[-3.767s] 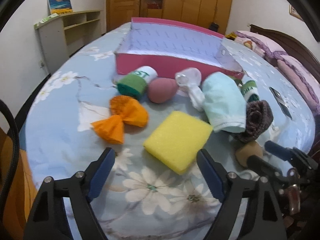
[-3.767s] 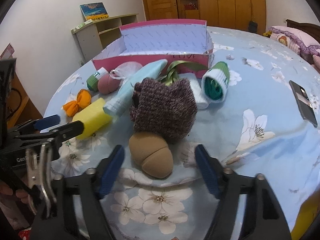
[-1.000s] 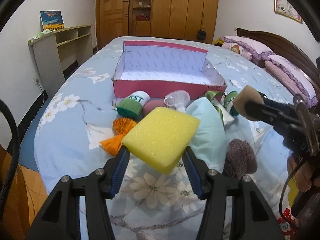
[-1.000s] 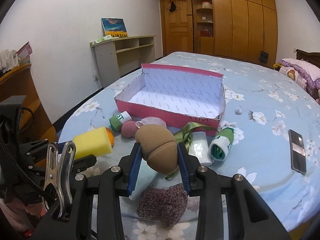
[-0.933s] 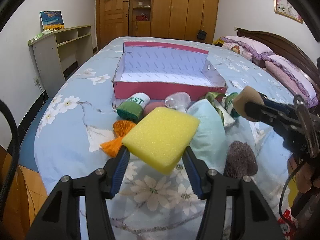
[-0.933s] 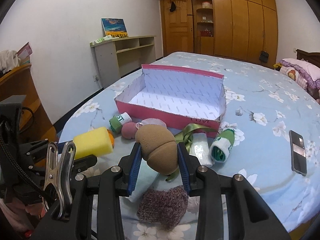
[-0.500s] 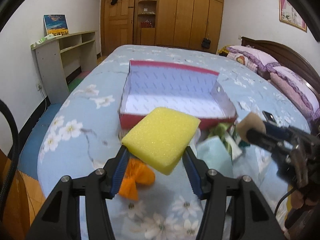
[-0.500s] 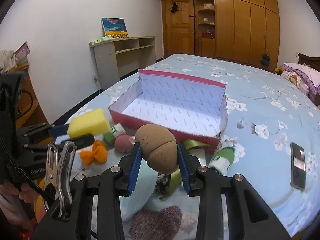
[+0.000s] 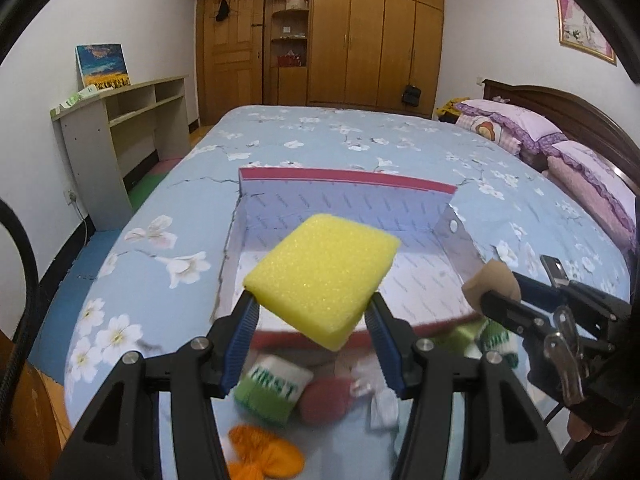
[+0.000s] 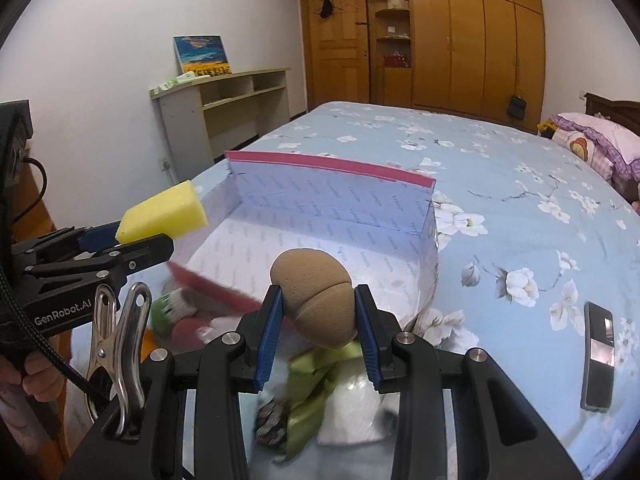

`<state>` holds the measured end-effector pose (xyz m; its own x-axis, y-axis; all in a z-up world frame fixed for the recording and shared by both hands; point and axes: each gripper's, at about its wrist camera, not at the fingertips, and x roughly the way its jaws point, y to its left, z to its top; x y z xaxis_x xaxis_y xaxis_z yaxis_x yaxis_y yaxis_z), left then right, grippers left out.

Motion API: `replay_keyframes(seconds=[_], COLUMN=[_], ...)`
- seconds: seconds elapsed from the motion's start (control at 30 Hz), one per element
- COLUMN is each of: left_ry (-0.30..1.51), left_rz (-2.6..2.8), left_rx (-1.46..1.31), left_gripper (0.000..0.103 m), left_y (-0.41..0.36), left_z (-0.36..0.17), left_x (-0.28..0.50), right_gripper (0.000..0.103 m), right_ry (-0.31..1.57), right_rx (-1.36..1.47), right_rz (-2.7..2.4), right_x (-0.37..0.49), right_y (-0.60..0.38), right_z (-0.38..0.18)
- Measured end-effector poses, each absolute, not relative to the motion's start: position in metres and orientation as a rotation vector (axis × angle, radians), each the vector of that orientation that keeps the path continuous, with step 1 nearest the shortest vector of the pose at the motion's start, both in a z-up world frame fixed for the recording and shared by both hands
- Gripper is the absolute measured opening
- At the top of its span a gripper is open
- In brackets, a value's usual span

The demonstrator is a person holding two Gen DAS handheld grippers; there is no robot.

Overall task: Organize soft objects
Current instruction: 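Carry the yellow sponge in left gripper and tan sponge in right gripper over the pink box, then open left gripper dropping the yellow sponge in the box while right gripper releases the tan sponge there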

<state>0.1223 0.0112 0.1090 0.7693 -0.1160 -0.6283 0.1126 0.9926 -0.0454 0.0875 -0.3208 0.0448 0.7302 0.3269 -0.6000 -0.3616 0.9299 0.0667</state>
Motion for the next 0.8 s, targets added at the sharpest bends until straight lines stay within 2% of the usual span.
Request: replay_keyframes(seconds=[0.4,0.8], left_ry=[0.772,0.827], left_rz=[-0.08,-0.066], left_rx=[-0.016,0.007], left_gripper=[0.058,0.06], left_y=[0.005,0.0], left_z=[0.072,0.046], left_x=[0.189,0.206], right_gripper=[0.037,0.038], right_ry=[0.711,0.756], right_rx=[-0.07,-0.073], right_rz=[0.324,0.309], right_x=[0.14,0.154], right_y=[-0.328,-0.331], right_z=[0.017,-0.005])
